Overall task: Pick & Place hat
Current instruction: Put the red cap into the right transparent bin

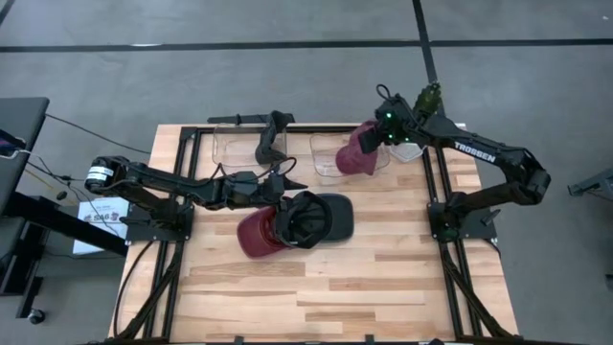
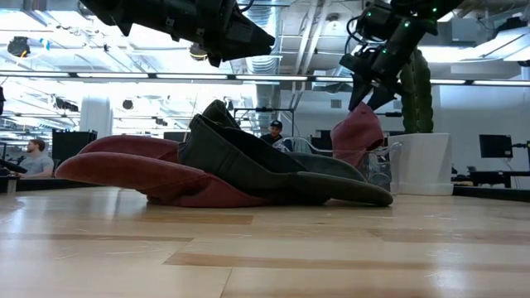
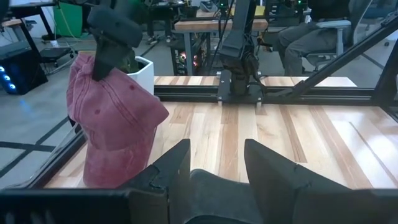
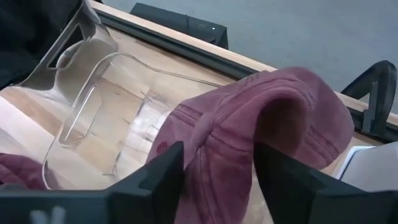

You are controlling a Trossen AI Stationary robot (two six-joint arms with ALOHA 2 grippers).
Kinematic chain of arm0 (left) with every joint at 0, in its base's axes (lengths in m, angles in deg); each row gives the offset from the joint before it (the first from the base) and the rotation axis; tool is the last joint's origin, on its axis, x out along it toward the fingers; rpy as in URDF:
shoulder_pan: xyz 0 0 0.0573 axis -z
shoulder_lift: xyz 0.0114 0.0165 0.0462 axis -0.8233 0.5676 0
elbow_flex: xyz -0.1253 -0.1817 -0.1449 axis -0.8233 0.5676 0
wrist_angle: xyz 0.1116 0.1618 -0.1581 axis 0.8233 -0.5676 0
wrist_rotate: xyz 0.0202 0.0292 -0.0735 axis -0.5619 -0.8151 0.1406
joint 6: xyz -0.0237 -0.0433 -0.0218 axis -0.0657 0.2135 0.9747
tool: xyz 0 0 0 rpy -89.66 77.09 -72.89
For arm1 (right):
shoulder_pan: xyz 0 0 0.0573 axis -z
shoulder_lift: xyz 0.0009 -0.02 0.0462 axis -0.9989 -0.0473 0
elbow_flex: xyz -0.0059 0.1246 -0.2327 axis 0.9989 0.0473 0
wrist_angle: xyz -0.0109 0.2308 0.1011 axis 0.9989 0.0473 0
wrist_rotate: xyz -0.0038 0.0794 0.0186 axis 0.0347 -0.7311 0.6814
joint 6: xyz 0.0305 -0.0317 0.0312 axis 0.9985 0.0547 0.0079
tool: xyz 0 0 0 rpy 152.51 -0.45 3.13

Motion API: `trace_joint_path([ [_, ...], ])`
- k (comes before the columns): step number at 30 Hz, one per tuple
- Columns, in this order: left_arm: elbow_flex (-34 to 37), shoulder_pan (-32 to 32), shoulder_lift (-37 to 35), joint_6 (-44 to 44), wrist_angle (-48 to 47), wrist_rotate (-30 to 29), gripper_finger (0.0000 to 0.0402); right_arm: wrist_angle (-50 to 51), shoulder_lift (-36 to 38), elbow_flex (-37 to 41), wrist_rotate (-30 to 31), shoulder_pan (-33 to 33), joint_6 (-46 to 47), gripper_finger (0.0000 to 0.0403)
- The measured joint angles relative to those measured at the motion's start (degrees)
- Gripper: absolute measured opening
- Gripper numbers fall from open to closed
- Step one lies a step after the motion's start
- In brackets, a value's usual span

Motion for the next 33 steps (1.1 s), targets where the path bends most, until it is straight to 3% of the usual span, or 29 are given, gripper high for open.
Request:
trace_joint_path([
  [3,0.0,0.0,0.0,0.0,0.0,0.0,0.0149,0.2,0.1,0.0,0.0,0.8,0.5,0.0144],
  [9,0.0,0.0,0.0,0.0,0.0,0.0,0.0149,0.5,0.1,-0.5,0.0,1.1,-2.4,0.0014],
  [18,0.0,0.0,0.0,-0.4,0.0,0.0,0.0149,4.0,0.1,-6.6,1.7,0.1,-7.8,0.0006],
  [25,0.0,0.0,0.0,-0.4,0.0,0.0,0.0149,10.2,0.1,-10.4,6.3,-1.0,-18.0,0.0002],
  [33,0.0,0.0,0.0,-0.4,0.3,0.0,0.0149,10.4,0.1,-12.0,9.2,-3.9,-28.6,0.0001],
])
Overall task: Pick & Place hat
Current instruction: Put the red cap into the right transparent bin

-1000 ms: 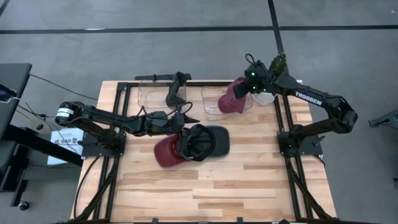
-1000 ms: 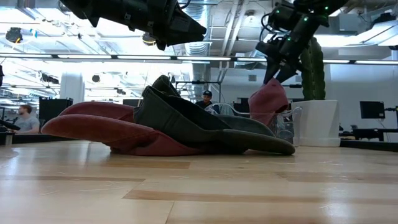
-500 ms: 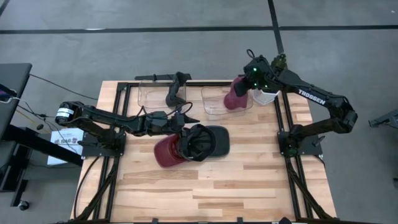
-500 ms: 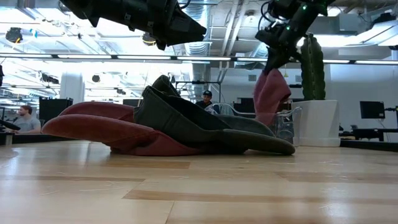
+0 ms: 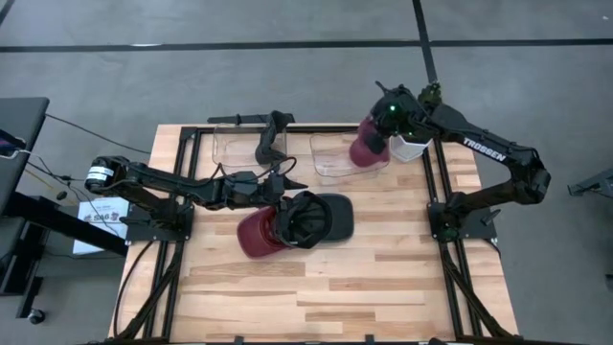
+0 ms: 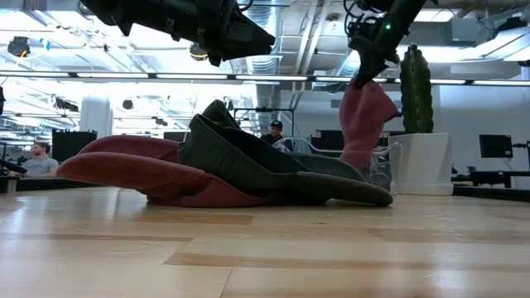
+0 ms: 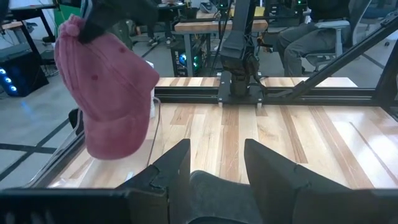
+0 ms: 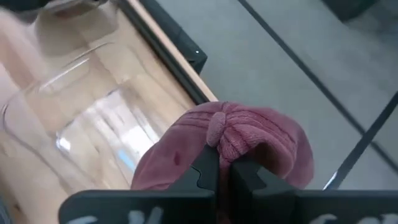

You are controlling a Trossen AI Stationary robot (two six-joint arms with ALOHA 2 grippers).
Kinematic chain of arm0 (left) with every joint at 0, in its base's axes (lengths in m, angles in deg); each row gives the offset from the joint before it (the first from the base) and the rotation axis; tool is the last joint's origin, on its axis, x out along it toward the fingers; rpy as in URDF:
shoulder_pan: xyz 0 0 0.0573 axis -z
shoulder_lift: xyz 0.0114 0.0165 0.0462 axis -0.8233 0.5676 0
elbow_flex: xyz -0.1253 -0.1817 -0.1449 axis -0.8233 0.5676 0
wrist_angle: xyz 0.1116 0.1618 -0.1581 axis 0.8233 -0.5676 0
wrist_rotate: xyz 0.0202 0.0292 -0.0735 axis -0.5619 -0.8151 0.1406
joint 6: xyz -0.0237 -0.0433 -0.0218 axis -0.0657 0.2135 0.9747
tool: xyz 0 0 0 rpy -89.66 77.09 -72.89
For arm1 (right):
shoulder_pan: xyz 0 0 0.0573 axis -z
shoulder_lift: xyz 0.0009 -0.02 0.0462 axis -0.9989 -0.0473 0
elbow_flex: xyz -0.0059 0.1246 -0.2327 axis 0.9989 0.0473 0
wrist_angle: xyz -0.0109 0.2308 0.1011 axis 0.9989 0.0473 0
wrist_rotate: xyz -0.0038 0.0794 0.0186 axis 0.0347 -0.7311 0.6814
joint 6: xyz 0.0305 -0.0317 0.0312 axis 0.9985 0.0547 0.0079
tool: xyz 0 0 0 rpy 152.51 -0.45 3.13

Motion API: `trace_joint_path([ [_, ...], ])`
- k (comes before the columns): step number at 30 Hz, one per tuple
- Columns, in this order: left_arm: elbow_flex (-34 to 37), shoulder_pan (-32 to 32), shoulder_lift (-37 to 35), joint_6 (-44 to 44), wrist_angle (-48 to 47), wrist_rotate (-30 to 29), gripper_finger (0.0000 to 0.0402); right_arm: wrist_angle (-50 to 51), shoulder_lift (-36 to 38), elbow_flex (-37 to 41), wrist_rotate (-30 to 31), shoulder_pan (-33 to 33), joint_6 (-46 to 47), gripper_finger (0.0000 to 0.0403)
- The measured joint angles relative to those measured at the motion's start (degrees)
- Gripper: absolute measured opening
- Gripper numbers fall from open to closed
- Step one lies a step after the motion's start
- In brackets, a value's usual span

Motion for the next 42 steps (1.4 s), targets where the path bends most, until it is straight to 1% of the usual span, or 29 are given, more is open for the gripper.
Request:
trace_joint_path([
  [7,0.0,0.0,0.0,0.0,0.1,0.0,0.0149,3.9,0.0,0.0,1.9,-1.2,-5.0,0.0001],
  [9,0.0,0.0,0.0,0.0,0.1,0.0,0.0149,5.1,0.0,0.0,2.2,-1.1,-5.4,0.0001],
  [12,0.0,0.0,0.0,0.0,0.1,0.0,0.0149,6.8,0.0,0.0,4.3,-1.2,-5.7,0.0001],
  [20,0.0,0.0,0.0,0.0,0.1,0.0,0.0149,7.8,0.0,0.0,4.4,-1.2,-4.3,0.0006],
  [27,0.0,0.0,0.0,0.0,0.1,0.0,0.0149,10.2,0.0,0.0,3.9,-1.2,-0.7,0.0028],
  [32,0.0,0.0,0.0,0.0,0.1,0.0,0.0149,10.4,0.0,0.0,0.0,-1.2,0.3,0.0046],
  [38,0.0,0.0,0.0,0.0,0.1,0.0,0.0149,10.4,0.0,0.0,-1.8,-1.1,1.5,0.0084],
  [42,0.0,0.0,0.0,0.0,0.1,0.0,0.0149,10.4,0.0,0.0,-2.2,-1.2,1.8,0.012],
])
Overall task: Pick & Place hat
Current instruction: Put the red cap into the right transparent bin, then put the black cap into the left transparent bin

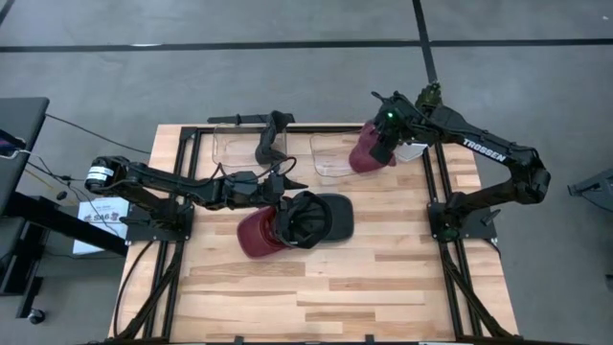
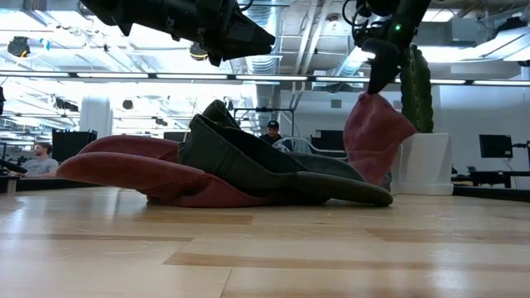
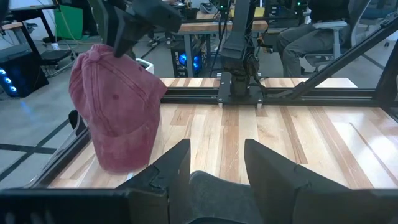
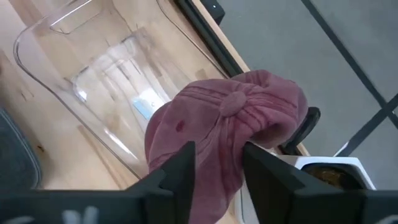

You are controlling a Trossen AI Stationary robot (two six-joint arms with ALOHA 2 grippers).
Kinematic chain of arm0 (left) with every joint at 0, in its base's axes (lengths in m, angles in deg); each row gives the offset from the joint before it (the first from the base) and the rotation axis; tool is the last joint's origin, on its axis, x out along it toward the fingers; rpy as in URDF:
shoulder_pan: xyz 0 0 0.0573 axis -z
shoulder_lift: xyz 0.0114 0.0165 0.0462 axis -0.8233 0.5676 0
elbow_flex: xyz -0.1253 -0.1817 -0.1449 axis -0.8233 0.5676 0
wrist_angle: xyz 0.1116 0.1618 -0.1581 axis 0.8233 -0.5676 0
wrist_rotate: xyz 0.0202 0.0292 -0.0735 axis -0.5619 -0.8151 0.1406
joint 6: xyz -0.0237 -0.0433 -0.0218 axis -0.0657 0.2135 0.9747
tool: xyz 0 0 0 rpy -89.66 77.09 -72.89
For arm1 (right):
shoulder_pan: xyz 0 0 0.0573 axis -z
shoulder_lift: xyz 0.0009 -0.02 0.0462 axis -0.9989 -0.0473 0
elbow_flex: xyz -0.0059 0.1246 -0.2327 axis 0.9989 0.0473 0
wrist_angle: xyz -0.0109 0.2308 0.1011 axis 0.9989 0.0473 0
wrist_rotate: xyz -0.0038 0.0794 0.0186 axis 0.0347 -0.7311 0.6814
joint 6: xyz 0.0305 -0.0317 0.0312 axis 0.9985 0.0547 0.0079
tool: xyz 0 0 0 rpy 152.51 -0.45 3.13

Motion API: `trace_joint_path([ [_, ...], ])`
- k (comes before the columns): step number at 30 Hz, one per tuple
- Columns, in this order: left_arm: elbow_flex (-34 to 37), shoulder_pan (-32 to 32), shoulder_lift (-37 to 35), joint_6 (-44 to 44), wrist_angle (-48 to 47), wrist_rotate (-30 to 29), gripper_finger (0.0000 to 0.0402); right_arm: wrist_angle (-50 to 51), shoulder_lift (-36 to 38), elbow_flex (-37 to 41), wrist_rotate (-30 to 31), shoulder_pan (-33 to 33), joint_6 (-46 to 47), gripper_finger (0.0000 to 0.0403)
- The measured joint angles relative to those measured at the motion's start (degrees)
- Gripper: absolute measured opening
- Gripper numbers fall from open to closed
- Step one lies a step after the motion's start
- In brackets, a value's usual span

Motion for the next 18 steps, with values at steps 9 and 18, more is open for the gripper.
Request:
trace_joint_path([
  [9,0.0,0.0,0.0,0.0,0.0,0.0,0.0149,0.7,1.5,-2.9,0.4,0.0,0.0,0.0197],
  [18,0.0,0.8,0.0,0.0,-0.7,-0.1,0.0149,4.4,6.2,-10.4,0.4,-3.8,1.7,0.0198],
])
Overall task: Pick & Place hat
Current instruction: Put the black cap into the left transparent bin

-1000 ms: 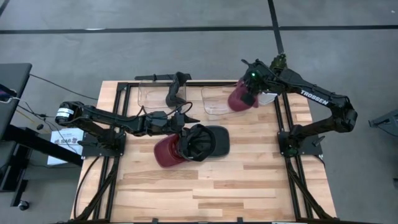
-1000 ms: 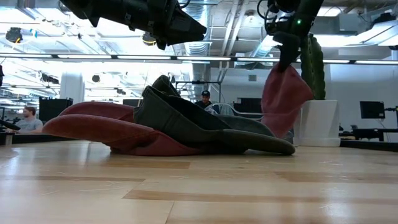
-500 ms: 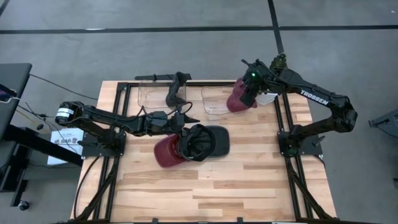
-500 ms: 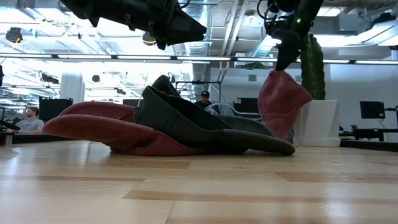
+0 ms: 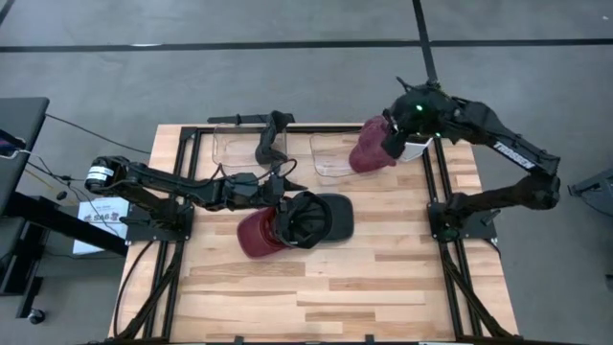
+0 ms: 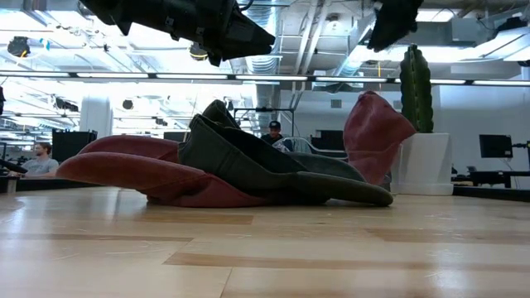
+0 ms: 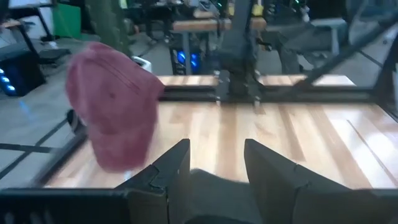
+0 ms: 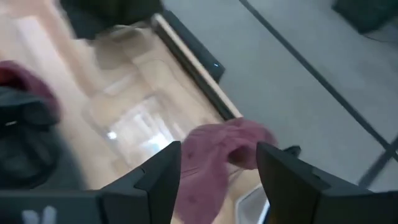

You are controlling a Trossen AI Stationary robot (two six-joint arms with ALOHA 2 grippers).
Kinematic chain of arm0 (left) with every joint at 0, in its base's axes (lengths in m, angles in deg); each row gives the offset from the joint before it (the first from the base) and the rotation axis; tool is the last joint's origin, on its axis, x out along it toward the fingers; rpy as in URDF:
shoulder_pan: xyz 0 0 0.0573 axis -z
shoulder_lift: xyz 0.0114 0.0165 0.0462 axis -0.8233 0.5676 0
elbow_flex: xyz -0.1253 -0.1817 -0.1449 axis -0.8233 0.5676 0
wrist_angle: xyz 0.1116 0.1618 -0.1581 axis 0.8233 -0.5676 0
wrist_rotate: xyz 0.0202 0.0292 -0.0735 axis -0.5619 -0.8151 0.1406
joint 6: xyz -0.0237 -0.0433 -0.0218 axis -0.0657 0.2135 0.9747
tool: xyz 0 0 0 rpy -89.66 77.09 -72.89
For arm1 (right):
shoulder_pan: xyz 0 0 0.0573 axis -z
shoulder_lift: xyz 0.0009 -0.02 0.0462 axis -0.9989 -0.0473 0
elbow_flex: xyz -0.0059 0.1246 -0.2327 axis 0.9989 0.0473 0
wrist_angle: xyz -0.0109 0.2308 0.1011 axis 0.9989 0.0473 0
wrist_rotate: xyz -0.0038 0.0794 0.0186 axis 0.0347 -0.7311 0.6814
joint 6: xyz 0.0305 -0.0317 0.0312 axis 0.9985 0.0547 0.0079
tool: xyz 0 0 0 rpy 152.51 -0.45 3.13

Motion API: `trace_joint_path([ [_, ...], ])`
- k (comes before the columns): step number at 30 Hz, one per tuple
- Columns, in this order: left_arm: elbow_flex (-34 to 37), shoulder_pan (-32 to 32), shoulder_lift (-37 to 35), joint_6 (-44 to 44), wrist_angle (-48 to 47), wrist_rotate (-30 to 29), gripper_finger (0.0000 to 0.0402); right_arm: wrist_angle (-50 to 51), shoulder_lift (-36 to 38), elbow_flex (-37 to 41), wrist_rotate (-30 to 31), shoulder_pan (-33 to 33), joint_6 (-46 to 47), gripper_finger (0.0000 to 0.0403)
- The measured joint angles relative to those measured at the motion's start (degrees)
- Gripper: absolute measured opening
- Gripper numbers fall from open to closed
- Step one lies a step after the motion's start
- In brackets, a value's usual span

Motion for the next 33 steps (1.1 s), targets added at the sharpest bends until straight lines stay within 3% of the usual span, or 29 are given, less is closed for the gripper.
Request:
trace_joint_path([
  [7,0.0,4.8,-2.4,0.0,-4.8,0.0,0.0149,2.2,4.9,1.6,-3.0,-13.2,4.7,0.018],
  [13,0.0,10.5,-6.4,0.0,-7.9,0.1,0.0149,-2.5,8.1,9.8,-2.8,-26.1,12.0,0.0166],
  [19,0.0,14.2,-6.7,-2.2,-8.0,0.2,0.0149,-11.7,8.3,21.9,5.1,-35.9,19.9,0.0153],
  [25,0.0,15.0,-5.0,0.5,-9.0,0.1,0.0149,-26.2,4.5,34.1,13.3,-41.1,26.7,0.0139],
  [33,0.0,14.7,-3.9,0.5,-10.0,0.1,0.0149,-45.2,-6.1,44.2,15.3,-43.6,36.0,0.013],
])
